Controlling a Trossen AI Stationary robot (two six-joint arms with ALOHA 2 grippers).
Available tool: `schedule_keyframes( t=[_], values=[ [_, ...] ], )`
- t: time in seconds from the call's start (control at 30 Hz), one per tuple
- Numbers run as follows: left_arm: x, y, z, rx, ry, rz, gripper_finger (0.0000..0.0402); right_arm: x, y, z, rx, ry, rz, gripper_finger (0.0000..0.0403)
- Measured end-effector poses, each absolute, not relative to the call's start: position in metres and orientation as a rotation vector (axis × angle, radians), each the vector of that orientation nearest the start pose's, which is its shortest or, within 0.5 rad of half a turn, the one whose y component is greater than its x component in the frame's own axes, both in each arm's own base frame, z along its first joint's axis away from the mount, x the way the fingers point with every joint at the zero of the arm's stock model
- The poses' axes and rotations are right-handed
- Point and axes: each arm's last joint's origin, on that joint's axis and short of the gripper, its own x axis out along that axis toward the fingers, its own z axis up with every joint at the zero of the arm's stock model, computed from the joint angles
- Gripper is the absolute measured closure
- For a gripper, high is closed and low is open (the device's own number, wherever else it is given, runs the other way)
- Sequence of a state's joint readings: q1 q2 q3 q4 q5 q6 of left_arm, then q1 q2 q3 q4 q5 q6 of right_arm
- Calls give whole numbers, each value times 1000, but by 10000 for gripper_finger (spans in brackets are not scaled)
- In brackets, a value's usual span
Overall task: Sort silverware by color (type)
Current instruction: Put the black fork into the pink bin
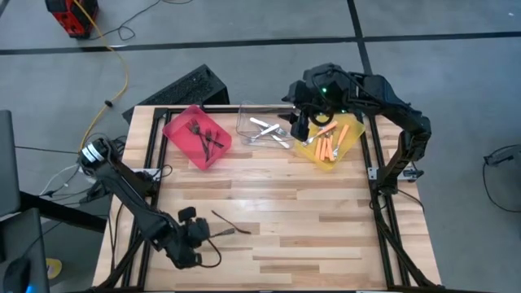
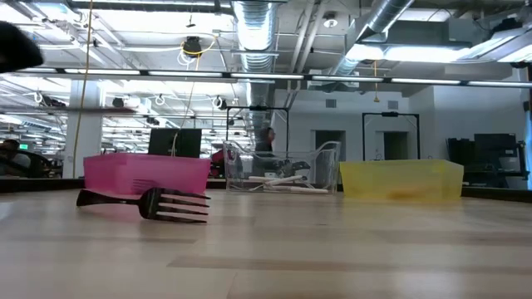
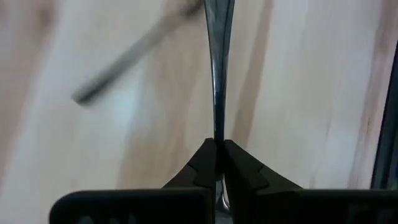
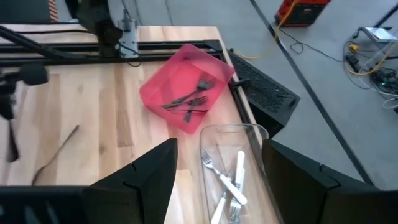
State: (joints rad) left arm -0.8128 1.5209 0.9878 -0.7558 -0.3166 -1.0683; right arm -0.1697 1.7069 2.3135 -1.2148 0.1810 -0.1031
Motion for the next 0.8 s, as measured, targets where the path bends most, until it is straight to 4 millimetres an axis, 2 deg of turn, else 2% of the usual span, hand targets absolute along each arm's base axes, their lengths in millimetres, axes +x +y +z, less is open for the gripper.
schedule_keyframes(
  t=[0.1,0.27,0.5,0.67,0.8],
  values=[
    [195,-183,220,-264,1026,225,401,295,-53,500,-93,620,-270,143],
    [185,-154,253,-276,826,348,401,291,-50,504,-65,598,-245,143],
    [168,-118,295,-311,451,522,401,286,-40,517,-43,493,-180,143],
    [154,-101,318,-256,169,671,401,280,-26,531,-94,376,21,143],
    [148,-94,328,-209,72,728,401,288,-21,530,-101,323,150,143]
  ],
)
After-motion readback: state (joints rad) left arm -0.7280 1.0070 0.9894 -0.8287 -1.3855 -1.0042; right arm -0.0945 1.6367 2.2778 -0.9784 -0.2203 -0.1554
